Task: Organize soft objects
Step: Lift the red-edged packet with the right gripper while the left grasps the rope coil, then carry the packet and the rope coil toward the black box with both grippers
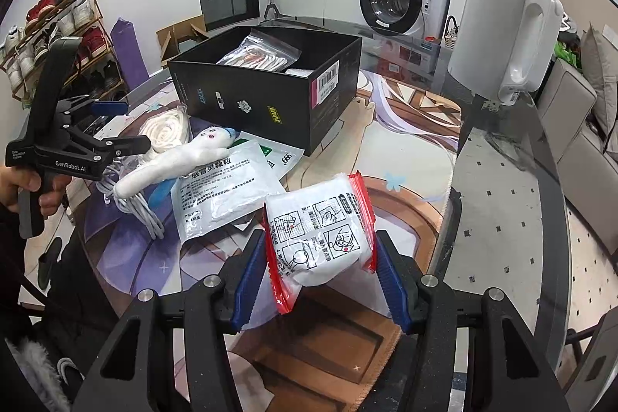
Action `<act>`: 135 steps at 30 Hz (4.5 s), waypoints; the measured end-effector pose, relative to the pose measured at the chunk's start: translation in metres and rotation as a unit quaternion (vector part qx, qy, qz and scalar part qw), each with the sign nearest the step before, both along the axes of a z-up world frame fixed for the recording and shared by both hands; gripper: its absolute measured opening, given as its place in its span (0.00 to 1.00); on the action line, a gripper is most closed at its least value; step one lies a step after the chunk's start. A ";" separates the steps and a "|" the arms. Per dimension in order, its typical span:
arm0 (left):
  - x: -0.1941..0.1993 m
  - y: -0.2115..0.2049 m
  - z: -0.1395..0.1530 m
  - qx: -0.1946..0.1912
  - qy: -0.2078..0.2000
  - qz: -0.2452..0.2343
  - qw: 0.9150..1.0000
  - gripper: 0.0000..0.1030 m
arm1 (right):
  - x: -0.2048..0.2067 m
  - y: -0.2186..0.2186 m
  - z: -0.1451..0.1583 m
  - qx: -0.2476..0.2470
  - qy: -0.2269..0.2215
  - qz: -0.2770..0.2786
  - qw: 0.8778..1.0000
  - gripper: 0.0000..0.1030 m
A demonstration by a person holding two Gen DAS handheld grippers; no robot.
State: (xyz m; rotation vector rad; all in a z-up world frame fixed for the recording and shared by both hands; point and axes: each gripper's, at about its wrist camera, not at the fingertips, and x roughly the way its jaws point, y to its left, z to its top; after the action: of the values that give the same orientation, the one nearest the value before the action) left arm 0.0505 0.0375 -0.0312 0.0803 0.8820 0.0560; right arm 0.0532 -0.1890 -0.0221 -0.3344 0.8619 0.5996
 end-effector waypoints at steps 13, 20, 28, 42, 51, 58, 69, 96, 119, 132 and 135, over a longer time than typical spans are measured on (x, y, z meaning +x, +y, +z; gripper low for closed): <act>0.012 -0.014 -0.006 -0.079 0.016 -0.050 0.996 1.00 | -0.003 0.002 0.003 0.000 -0.004 0.004 1.000 0.54; 0.018 -0.032 -0.010 -0.051 0.023 -0.071 0.996 1.00 | -0.003 0.001 0.003 0.000 -0.005 0.006 1.000 0.54; 0.018 -0.021 -0.013 -0.074 0.027 -0.074 0.994 0.99 | -0.005 0.003 0.005 -0.001 -0.005 0.010 1.000 0.55; 0.017 -0.009 -0.015 -0.069 0.029 -0.057 0.996 0.98 | -0.006 0.005 0.002 0.000 -0.002 0.015 1.000 0.55; 0.011 -0.008 -0.009 -0.074 0.007 -0.078 0.994 0.53 | -0.008 0.007 0.003 0.001 -0.001 0.019 1.000 0.55; 0.007 -0.006 -0.005 -0.081 -0.007 -0.084 0.993 0.38 | -0.007 0.006 0.003 0.001 -0.002 0.017 1.000 0.55; -0.011 -0.006 0.017 -0.096 -0.043 -0.094 0.990 0.36 | -0.010 0.005 0.012 0.014 -0.020 0.018 1.000 0.55; 0.003 -0.011 0.076 -0.116 -0.139 -0.089 0.979 0.36 | 0.011 0.042 0.059 0.067 -0.079 0.012 0.995 0.54; 0.064 -0.033 0.069 -0.080 -0.123 -0.097 0.984 0.37 | 0.070 0.085 0.057 0.044 -0.085 0.023 0.995 0.54; 0.091 -0.036 0.053 -0.064 -0.097 -0.103 0.988 0.37 | 0.101 0.096 0.045 0.029 -0.077 0.033 0.996 0.54; 0.096 -0.036 0.047 -0.062 -0.084 -0.103 0.989 0.37 | 0.107 0.102 0.040 0.028 -0.071 0.031 0.997 0.54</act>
State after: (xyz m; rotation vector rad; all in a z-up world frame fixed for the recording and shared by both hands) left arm 0.1470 0.0015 0.0163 0.0483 0.7024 -0.1829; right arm 0.1606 -0.0875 0.0184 -0.3505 0.6986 0.6474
